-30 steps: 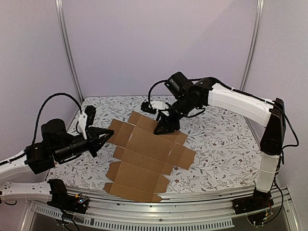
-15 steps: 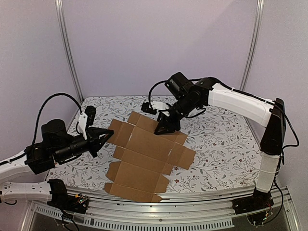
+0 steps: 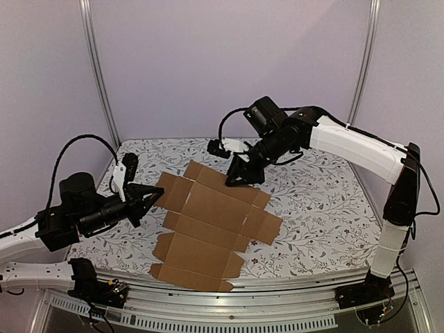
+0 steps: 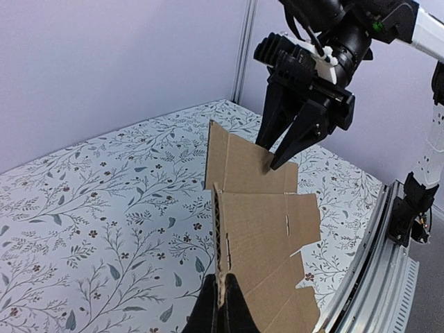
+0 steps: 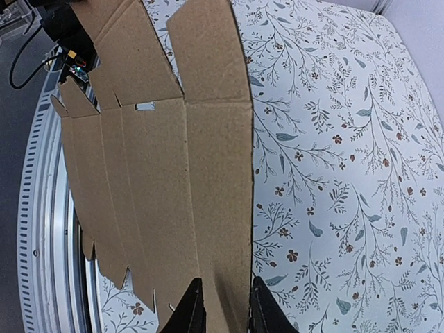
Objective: Fold the paper box
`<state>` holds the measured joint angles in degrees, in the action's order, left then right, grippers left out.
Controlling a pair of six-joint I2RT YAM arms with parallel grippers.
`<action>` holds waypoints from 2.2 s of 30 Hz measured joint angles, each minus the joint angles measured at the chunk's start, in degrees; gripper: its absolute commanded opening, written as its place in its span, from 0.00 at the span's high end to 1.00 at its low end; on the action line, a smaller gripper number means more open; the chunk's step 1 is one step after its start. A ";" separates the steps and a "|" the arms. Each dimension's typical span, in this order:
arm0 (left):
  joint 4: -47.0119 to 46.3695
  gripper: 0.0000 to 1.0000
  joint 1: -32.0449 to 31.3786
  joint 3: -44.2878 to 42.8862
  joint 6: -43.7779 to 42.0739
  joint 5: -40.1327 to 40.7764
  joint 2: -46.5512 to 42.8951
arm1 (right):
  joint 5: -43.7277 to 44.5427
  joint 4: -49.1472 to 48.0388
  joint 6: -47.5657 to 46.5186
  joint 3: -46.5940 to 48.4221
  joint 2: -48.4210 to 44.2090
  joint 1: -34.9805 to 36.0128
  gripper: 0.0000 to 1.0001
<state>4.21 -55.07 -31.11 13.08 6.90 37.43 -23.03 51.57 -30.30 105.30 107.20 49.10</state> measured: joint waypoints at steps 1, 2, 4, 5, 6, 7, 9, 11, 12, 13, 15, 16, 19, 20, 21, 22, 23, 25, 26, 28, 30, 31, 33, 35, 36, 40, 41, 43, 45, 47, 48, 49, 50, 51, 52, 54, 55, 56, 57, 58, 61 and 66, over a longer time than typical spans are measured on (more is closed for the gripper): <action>0.02 1.00 -0.04 0.00 0.00 0.00 -0.04 | 0.00 0.00 0.00 -0.07 0.00 0.00 0.81; 0.02 1.00 -0.07 0.00 0.00 0.00 -0.11 | 0.02 0.00 0.02 -0.13 0.00 0.00 0.81; 0.11 1.00 -0.07 0.00 0.00 0.00 -0.26 | -0.02 -0.04 0.07 -0.24 0.00 0.00 0.81; 0.15 1.00 -0.09 0.00 0.00 0.00 -0.35 | -0.04 -0.04 0.07 -0.28 0.00 0.00 0.81; 0.15 1.00 -0.13 0.00 0.00 0.02 -0.46 | -0.07 -0.07 0.09 -0.35 0.00 0.00 0.82; 0.13 1.00 -0.17 0.00 0.00 0.02 -0.48 | -0.07 -0.02 0.11 -0.39 0.00 0.00 0.82; 0.13 1.00 -0.17 0.02 0.00 0.07 -0.48 | -0.09 -0.04 0.20 -0.42 0.00 0.00 0.82; 0.11 1.00 -0.20 0.02 0.02 0.07 -0.50 | -0.11 -0.04 0.22 -0.48 0.00 0.00 0.85; 0.11 1.00 -0.22 0.04 0.02 0.07 -0.50 | -0.11 -0.02 0.24 -0.52 0.00 0.00 0.86; 0.09 1.00 -0.22 0.07 0.02 0.09 -0.50 | -0.11 -0.02 0.26 -0.55 0.00 0.00 0.87; 0.04 1.00 -0.24 0.15 0.02 0.13 -0.50 | -0.17 0.02 0.24 -0.57 0.00 0.00 0.89; 0.04 1.00 -0.24 0.15 0.02 0.22 -0.50 | -0.22 0.04 0.22 -0.59 0.00 0.00 0.93; 0.04 0.98 -0.28 0.15 0.04 0.44 -0.50 | -0.61 0.26 0.28 -0.63 0.00 0.00 1.00; 0.00 0.94 -0.28 0.15 0.07 0.70 -0.46 | -1.03 0.42 0.09 -0.68 0.00 0.02 1.00; 0.09 0.88 -0.28 0.17 0.11 1.01 -0.46 | -1.36 0.70 0.02 -0.72 0.00 0.13 1.00; 0.20 0.82 -0.28 0.22 0.39 1.31 -0.46 | -1.44 0.70 0.02 -0.74 0.00 0.24 1.00; 0.46 0.74 -0.31 0.22 0.48 1.62 -0.46 | -1.42 0.81 0.02 -0.79 -0.02 0.28 1.00; 0.92 0.61 -0.48 0.35 0.96 2.56 -0.55 | -1.22 0.98 0.02 -1.31 -0.22 0.28 1.00; 1.16 0.57 -0.55 0.48 0.87 3.06 -0.70 | -0.96 1.03 0.02 -1.75 -0.39 0.28 1.00; 1.84 0.51 -0.61 0.74 1.75 4.63 -1.18 | 0.09 1.16 0.02 -2.45 -0.83 0.39 1.00; 3.04 0.46 -0.66 0.90 2.71 7.06 -2.05 | 1.81 1.14 0.02 -2.86 -1.27 0.66 1.00; 3.67 0.45 -0.66 0.92 3.23 8.33 -2.60 | 2.93 1.18 0.02 -3.04 -1.53 0.92 1.00; 4.46 0.43 -0.70 0.96 3.91 10.60 -3.54 | 5.31 1.16 0.04 -3.21 -2.10 1.55 1.00; 4.81 0.42 -0.70 0.96 4.59 12.13 -4.09 | 8.11 1.11 0.07 -3.32 -2.69 2.45 1.00; 4.85 0.41 -0.70 0.96 4.94 12.76 -4.24 | 9.44 0.98 0.22 -3.37 -2.91 2.99 1.00; 5.31 0.39 -0.70 0.46 6.05 13.09 -3.26 | 14.60 -0.24 1.18 -3.82 -3.37 5.18 1.00; 5.79 0.39 -0.70 -0.26 6.29 12.79 -2.36 | 16.09 -0.66 1.64 -4.13 -3.41 5.88 1.00; 6.75 0.38 -0.70 -2.08 6.75 11.93 -0.92 | 18.10 -1.05 2.62 -4.57 -3.41 6.88 1.00; 7.85 0.37 -0.70 -5.38 7.10 10.64 1.27 | 20.13 -1.27 3.65 -4.81 -3.41 7.72 1.00; 9.05 0.37 -0.70 -9.42 7.32 9.49 3.10 | 21.92 -1.46 4.59 -4.81 -3.43 8.31 1.00; 9.29 0.37 -0.70 -11.58 7.37 8.85 4.02 | 22.77 -1.51 5.05 -4.81 -3.50 8.48 1.00; 9.86 0.37 -0.70 -13.92 7.39 8.20 4.98 | 23.39 -1.49 5.53 -4.81 -3.56 8.66 1.00; 10.12 0.38 -0.70 -15.72 7.45 7.52 5.81 | 23.91 -1.44 5.81 -4.79 -3.67 8.72 1.00; 10.29 0.38 -0.70 -17.75 7.52 6.75 6.82 | 24.48 -1.29 6.08 -4.61 -3.80 8.72 1.00; 10.32 0.38 -0.70 -19.71 7.54 5.90 7.89 | 25.09 -0.92 6.19 -4.17 -3.87 8.72 1.00; 10.29 0.38 -0.70 -22.73 7.56 4.26 9.92 | 26.32 0.42 6.27 -2.49 -3.96 8.72 1.00; 10.29 0.38 -0.70 -24.13 7.54 3.63 11.04 | 27.50 1.60 6.10 -0.72 -3.98 8.72 1.00; 10.27 0.38 -0.70 -25.00 7.54 3.17 11.87 | 28.11 2.08 5.95 0.35 -4.09 8.72 1.00; 10.27 0.38 -0.70 -25.66 7.52 2.80 12.52 | 29.09 2.86 5.57 2.01 -4.24 8.72 1.00; 10.25 0.37 -0.70 -26.29 7.52 2.56 13.22 | 29.97 3.72 5.27 3.65 -4.48 8.72 1.00; 9.79 0.38 -0.70 -27.52 7.52 2.49 14.73 | 31.17 5.97 3.98 8.00 -5.51 8.72 1.00; 9.05 0.46 -0.70 -31.47 7.41 2.78 17.77 | 30.99 9.09 2.05 10.16 -8.33 9.27 1.00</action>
<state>13.26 -55.77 -62.59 20.49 9.67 55.20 7.97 60.66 -28.25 115.46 98.87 58.37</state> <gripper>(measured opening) 0.580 0.006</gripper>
